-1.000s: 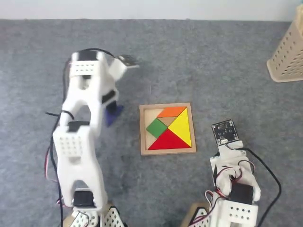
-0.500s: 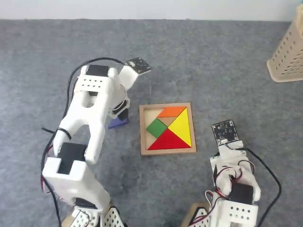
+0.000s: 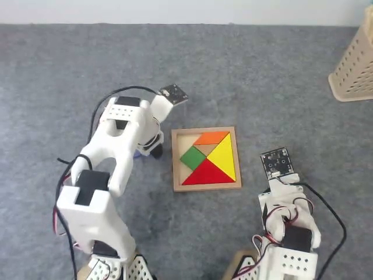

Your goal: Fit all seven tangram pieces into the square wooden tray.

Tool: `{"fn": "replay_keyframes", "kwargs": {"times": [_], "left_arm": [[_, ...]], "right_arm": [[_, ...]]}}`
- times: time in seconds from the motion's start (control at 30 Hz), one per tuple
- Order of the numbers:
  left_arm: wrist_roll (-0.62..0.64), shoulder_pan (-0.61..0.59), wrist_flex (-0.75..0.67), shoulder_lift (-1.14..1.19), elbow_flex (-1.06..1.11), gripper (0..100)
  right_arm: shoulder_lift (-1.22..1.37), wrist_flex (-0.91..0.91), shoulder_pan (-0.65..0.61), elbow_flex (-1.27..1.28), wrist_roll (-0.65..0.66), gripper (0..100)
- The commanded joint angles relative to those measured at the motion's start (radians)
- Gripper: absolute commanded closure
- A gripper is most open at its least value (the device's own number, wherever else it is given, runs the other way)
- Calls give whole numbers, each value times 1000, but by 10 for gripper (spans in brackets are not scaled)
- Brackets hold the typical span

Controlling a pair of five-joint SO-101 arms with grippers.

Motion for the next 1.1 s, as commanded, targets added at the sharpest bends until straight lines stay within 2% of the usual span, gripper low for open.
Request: {"fn": "replay_keyframes", "kwargs": {"times": [0.0, 0.2, 0.33, 0.47, 0.63, 0.8, 0.9, 1.07], "left_arm": [[34, 0, -11, 54, -47, 793], [52, -23, 92, 167, -197, 794], [52, -31, 104, 170, -219, 825], [52, -52, 109, 95, -219, 882], [51, -52, 189, -40, -219, 888], [57, 38, 279, -147, -219, 915], [58, 75, 285, -173, -220, 917], [75, -12, 256, -173, -219, 867]], "right_arm": [[10, 4, -4, 20, 11, 991], [10, 4, -4, 20, 11, 991], [10, 4, -4, 20, 11, 991], [10, 4, -4, 20, 11, 991], [10, 4, -5, 20, 11, 991], [10, 4, -7, 20, 11, 991], [10, 4, -4, 20, 11, 991], [10, 4, -2, 20, 11, 991]]}}
